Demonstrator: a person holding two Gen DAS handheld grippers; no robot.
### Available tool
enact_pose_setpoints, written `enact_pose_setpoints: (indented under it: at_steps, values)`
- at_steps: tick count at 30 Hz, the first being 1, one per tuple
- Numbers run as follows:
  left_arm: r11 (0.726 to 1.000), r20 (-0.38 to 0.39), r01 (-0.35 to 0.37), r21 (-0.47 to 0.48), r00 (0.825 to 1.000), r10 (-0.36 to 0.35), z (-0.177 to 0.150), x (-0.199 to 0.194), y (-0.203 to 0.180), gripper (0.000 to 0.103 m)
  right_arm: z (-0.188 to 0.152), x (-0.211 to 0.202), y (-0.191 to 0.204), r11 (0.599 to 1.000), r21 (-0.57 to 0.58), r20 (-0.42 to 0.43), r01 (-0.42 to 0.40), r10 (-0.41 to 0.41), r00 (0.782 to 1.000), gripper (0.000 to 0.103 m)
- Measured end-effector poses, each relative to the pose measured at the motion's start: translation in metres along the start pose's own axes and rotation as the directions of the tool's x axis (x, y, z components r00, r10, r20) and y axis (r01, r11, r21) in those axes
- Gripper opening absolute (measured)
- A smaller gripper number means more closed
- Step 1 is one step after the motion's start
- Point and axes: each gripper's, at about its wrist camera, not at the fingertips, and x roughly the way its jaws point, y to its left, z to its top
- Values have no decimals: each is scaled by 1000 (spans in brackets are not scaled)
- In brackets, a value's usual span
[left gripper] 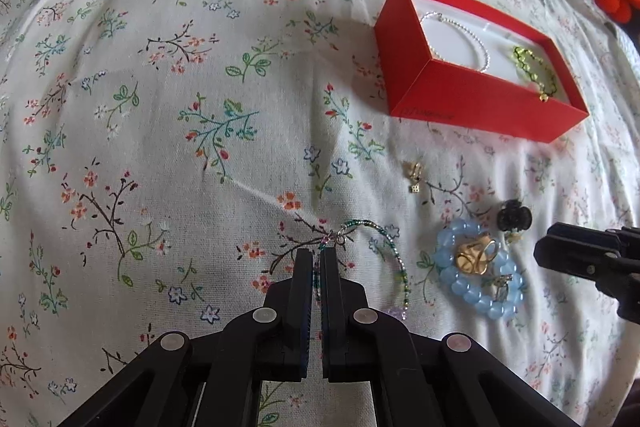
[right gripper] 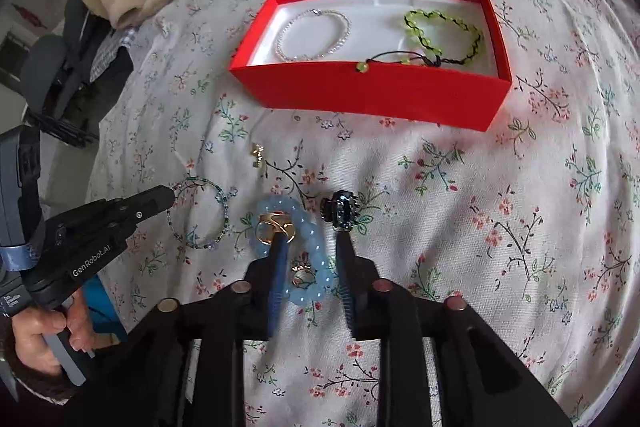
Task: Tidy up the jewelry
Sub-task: 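Grasp the thin teal seed-bead bracelet with the left tool, then grasp the pale blue bead bracelet with right tool while left tool lifts its bracelet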
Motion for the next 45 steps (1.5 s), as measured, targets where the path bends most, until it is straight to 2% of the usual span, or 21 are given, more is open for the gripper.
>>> enact_pose_setpoints:
  at_steps: [5, 8, 10, 12, 17, 21, 24, 35, 45]
  values:
    - [1000, -2, 5, 3, 1000, -5, 1, 2, -4, 0, -4, 6, -5, 999, 39, -17, -15, 16, 1000, 38]
    - [1000, -7, 5, 7, 1000, -5, 0, 2, -5, 0, -4, 6, 1, 1000, 13, -12, -22, 22, 1000, 33]
    - [1000, -10, 1, 9, 1000, -1, 0, 4, -6, 0, -4, 8, 8, 1000, -27, -11, -7, 7, 1000, 24]
    - [1000, -13, -1, 8, 1000, 1, 0, 4, -5, 0, -3, 14, 12, 998, -54, -20, 15, -17, 1000, 19]
    - [1000, -16, -2, 8, 1000, 2, -1, 5, -5, 0, -3, 38, 14, 991, -82, -46, 101, -105, 993, 17]
    - [1000, -21, -3, 14, 1000, 4, -1, 7, -5, 0, 1, 44, 12, 991, -86, -37, 99, -103, 994, 17]
    - [1000, -20, -1, 15, 1000, 2, 0, 7, -5, 0, 1, 42, 14, 990, -94, -27, 108, -111, 993, 13]
    - [999, 80, 45, 12, 996, -46, 6, -32, -8, 0, 8, -16, 28, 994, -111, 91, 21, -10, 996, 12]
    - [996, 168, 90, 3, 982, -89, 21, -61, -20, 0, 20, -64, 25, 996, -70, 190, -56, 69, 979, 12]
